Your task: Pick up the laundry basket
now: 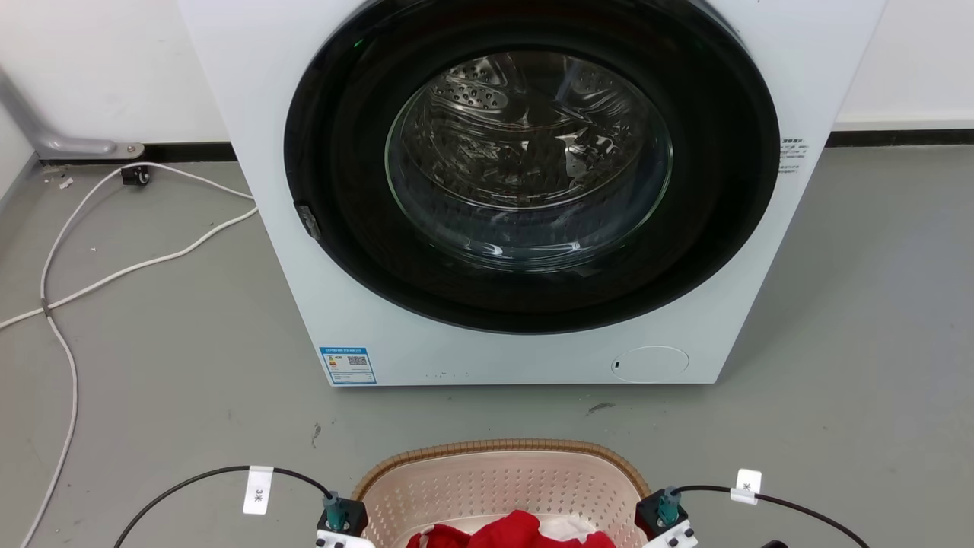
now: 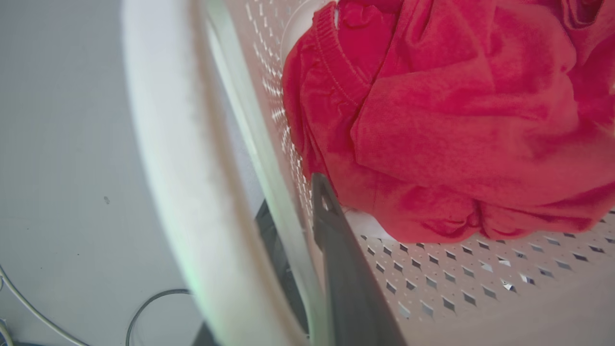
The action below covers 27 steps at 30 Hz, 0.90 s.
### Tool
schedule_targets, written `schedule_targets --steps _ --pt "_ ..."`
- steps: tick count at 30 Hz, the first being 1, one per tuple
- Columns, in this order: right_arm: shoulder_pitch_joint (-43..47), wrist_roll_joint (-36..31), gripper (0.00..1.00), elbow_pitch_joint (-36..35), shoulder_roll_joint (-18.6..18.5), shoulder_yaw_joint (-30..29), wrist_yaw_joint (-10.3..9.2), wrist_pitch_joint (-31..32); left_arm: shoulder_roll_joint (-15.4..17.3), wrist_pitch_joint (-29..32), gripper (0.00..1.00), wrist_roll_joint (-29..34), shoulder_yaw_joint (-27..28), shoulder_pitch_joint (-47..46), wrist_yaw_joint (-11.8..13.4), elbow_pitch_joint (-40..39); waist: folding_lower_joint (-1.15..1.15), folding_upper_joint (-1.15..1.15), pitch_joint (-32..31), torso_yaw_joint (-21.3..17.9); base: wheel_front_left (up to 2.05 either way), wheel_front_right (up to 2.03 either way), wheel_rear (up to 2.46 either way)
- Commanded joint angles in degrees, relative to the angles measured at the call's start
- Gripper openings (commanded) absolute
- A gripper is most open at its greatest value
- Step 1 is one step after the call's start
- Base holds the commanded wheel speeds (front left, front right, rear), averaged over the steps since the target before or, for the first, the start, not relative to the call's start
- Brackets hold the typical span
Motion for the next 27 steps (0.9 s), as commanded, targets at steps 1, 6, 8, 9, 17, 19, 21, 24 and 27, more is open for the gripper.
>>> schedule_targets --steps 1,6,8,9,17,19,21,24,27 --pt "-0.81 0.03 0.0 -0.46 1.05 0.7 0.32 -0.21 -0.96 -0.78 0.0 -0.15 -0.25 -1.16 -0.45 -0.61 0.0 0.0 0.03 -0.01 0.0 0.0 0.0" --pt "-0.81 0.72 0.0 -0.32 1.06 1.3 0.32 -0.39 -0.95 -0.89 0.0 -1.02 -1.08 -1.3 -0.46 -0.46 0.0 0.0 0.06 -0.06 0.0 0.0 0.0" --pt "-0.85 1.05 0.0 -0.26 1.06 1.52 0.32 -0.45 -0.94 -0.97 0.0 -1.36 -1.39 -1.36 -0.45 -0.4 0.0 0.0 0.05 -0.07 0.0 0.0 0.0" --pt "-0.85 1.14 0.0 -0.23 1.06 1.62 0.32 -0.49 -0.92 -1.03 0.0 -1.48 -1.56 -1.39 -0.45 -0.37 0.0 0.0 0.04 -0.07 0.0 0.0 0.0" --pt "-0.92 2.01 0.0 -0.18 1.06 2.32 0.32 -0.84 -0.91 -1.41 0.0 -2.44 -2.7 -1.61 -0.46 -0.22 0.0 0.0 0.08 -0.08 0.0 0.0 0.0" --pt "-0.98 2.03 0.0 -0.19 1.06 2.48 0.32 -0.82 -0.9 -1.46 0.0 -2.8 -2.99 -1.68 -0.46 -0.18 0.0 0.0 0.11 -0.08 0.0 0.0 0.0" --pt "-1.06 2.31 0.0 -0.19 1.07 2.62 0.32 -0.82 -0.88 -1.54 0.0 -3.01 -3.29 -1.74 -0.46 -0.14 0.0 0.0 0.15 -0.08 0.0 0.0 0.0" --pt "-1.2 2.53 0.0 -0.13 1.07 2.87 0.32 -0.82 -0.84 -1.58 0.0 -3.44 -3.71 -1.86 -0.46 -0.1 0.0 0.0 0.22 -0.06 0.0 0.0 0.0" --pt "-1.23 2.74 0.0 -0.08 1.07 3.09 0.32 -0.8 -0.79 -1.61 0.0 -3.9 -4.04 -1.95 -0.46 -0.06 0.0 0.0 0.23 -0.05 0.0 0.0 0.0"
